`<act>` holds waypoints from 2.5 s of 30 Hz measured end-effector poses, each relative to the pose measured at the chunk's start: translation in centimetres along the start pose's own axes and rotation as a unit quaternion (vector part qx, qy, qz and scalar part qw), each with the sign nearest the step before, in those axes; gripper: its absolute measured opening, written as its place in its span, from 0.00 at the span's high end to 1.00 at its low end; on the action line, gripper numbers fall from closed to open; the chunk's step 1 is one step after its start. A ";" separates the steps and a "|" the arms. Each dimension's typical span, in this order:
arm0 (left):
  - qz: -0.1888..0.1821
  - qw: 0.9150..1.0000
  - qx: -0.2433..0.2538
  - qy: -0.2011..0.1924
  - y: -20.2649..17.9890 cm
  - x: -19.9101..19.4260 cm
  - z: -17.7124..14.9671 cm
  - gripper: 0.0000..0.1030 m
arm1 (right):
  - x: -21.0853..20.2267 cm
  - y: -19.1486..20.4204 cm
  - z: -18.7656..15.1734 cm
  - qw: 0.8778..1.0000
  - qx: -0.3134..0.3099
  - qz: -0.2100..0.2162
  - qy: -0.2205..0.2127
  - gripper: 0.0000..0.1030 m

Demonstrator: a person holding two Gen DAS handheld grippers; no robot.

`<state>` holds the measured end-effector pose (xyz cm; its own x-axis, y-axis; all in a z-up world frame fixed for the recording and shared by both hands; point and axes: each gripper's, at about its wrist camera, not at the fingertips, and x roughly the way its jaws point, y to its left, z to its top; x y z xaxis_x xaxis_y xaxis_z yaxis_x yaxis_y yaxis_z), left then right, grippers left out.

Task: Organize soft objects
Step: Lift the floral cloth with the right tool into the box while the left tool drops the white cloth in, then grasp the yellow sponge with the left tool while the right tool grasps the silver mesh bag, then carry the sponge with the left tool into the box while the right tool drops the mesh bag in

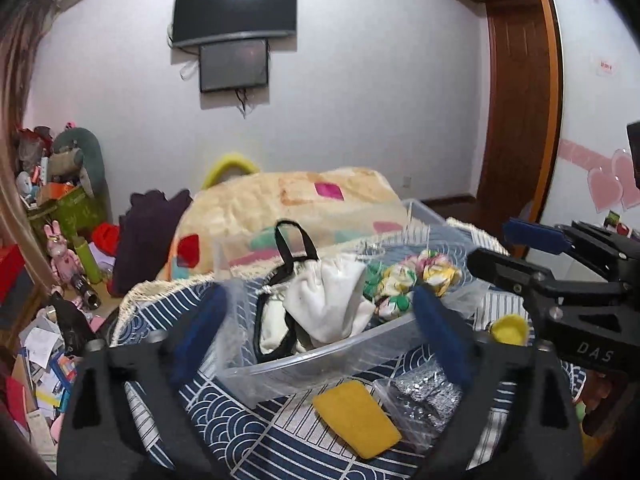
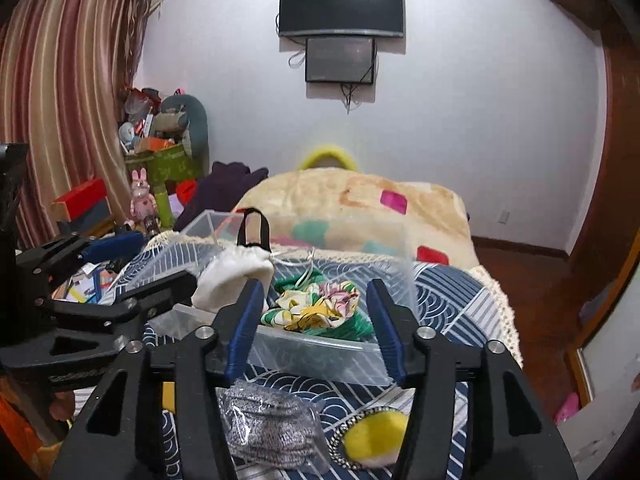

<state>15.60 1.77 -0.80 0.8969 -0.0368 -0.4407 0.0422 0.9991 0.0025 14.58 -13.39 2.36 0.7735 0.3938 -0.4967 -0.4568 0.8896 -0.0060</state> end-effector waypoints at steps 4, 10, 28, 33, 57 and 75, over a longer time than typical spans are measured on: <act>0.003 1.000 0.002 -0.013 -0.2 -1.4 -0.3 0.02 | -1.4 0.2 -0.3 1.000 -0.007 -0.005 -0.017 0.39; 0.004 1.000 0.005 0.001 -0.7 -1.9 -2.3 0.02 | -1.9 0.7 -1.8 1.000 -0.003 -0.003 -0.014 0.37; -0.055 0.990 -0.048 0.118 -0.1 3.5 -8.7 0.38 | 0.5 0.4 -7.2 0.998 0.017 0.002 0.060 0.37; -0.085 0.988 -0.073 0.109 0.7 2.5 -9.3 0.60 | 1.1 1.5 -7.3 0.997 0.009 0.017 0.073 0.37; -0.072 0.991 -0.089 0.062 1.8 -1.7 -8.9 0.64 | 1.7 1.5 -8.0 0.996 0.005 0.022 0.084 0.61; -0.038 0.996 -0.081 -0.013 3.1 -3.6 -3.4 0.64 | -3.0 -0.8 -3.7 1.000 0.019 0.000 -0.014 0.61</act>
<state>10.95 5.02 -2.29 0.9047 -0.1116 -0.4111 0.0412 0.9835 -0.1764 11.03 -16.15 0.65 0.7856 0.4006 -0.4715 -0.4411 0.8970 0.0271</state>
